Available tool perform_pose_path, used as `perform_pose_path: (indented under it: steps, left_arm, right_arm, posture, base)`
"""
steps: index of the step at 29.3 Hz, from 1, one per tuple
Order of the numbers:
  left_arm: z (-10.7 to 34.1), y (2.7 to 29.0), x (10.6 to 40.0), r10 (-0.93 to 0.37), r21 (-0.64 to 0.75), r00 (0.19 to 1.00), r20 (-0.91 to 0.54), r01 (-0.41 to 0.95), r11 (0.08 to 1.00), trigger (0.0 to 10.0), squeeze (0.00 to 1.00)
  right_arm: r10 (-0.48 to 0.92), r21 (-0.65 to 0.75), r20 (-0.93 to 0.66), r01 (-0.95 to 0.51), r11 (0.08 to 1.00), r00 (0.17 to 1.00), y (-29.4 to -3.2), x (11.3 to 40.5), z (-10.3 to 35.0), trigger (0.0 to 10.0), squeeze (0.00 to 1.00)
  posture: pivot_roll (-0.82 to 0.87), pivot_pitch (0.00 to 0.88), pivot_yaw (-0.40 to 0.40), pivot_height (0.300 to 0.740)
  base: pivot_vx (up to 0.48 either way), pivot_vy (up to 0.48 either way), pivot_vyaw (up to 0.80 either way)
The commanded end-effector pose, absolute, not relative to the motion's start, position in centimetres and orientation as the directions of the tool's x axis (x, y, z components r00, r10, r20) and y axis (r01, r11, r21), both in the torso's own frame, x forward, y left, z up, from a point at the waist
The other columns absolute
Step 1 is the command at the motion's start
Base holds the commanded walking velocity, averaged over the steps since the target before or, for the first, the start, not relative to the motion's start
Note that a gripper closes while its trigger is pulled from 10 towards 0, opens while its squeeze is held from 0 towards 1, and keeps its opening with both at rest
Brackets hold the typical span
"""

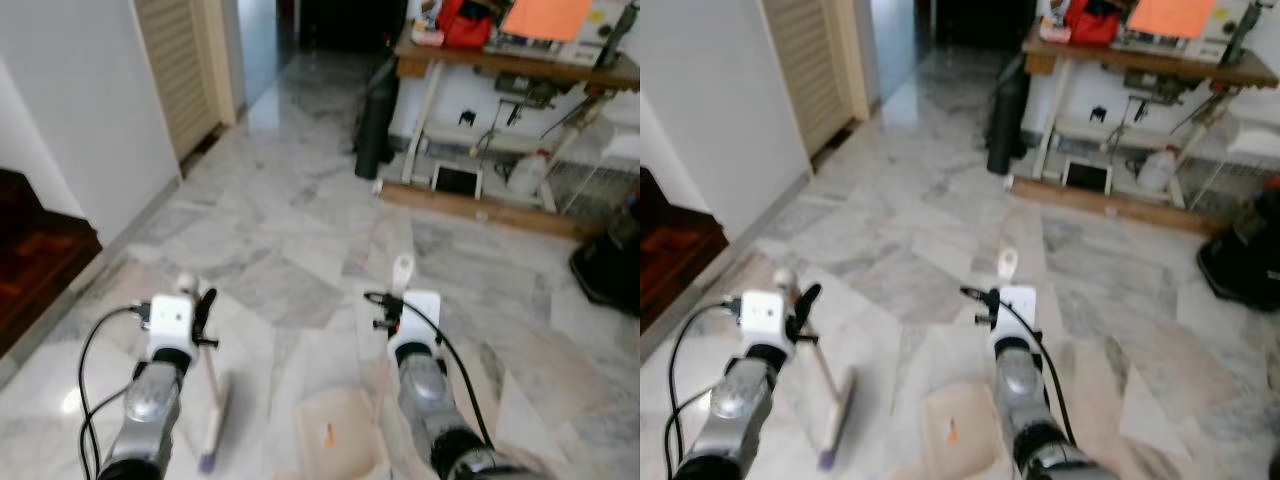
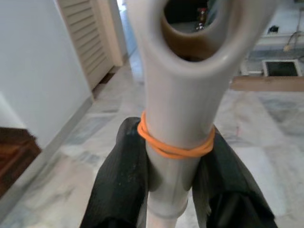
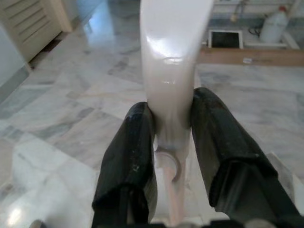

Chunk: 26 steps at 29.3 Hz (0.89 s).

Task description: Sweep floor

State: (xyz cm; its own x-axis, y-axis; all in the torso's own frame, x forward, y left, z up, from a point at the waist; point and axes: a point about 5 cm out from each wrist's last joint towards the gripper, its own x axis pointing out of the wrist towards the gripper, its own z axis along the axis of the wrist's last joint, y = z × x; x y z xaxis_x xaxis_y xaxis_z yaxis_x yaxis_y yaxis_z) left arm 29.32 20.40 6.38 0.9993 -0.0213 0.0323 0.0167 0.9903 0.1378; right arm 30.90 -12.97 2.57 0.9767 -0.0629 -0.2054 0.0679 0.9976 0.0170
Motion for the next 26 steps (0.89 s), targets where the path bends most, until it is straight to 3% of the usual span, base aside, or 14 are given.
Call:
perform_pose_path:
  steps: [1, 9, 17, 26]
  left_arm:
    - [7.12, 19.62, 29.82, -0.05, 0.131, 0.996, 0.068, 0.041, 0.991, 10.0, 0.0]
    - [7.18, 19.59, 29.84, -0.045, 0.127, 0.996, 0.072, 0.036, 0.991, 10.0, 0.0]
    - [7.23, 19.39, 29.84, -0.046, 0.114, 0.996, 0.081, 0.037, 0.993, 10.0, 0.0]
    - [7.28, 19.21, 29.84, -0.044, 0.114, 0.995, 0.087, 0.034, 0.993, 10.0, 0.0]
  right_arm:
    - [-0.065, 0.033, -0.148, 0.07, 0.997, 0.987, -12.74, 31.87, 3.93, 10.0, 0.0]
    - [-0.064, 0.034, -0.146, 0.07, 0.997, 0.987, -12.78, 31.93, 4.01, 10.0, 0.0]
    - [-0.062, 0.04, -0.148, 0.068, 0.997, 0.987, -12.84, 32.01, 4.05, 10.0, 0.0]
    - [-0.054, 0.04, -0.151, 0.061, 0.997, 0.987, -12.83, 32.02, 4.03, 10.0, 0.0]
  posture:
    - [0.02, 0.0, -0.016, 0.74]
    - [0.02, 0.0, -0.02, 0.74]
    - [0.02, 0.0, -0.025, 0.74]
    - [0.02, 0.0, -0.03, 0.74]
  base:
    - [0.315, 0.0, 0.0]
    - [0.314, 0.0, 0.0]
    - [0.0, 0.0, 0.0]
    - [0.0, 0.0, -0.79]
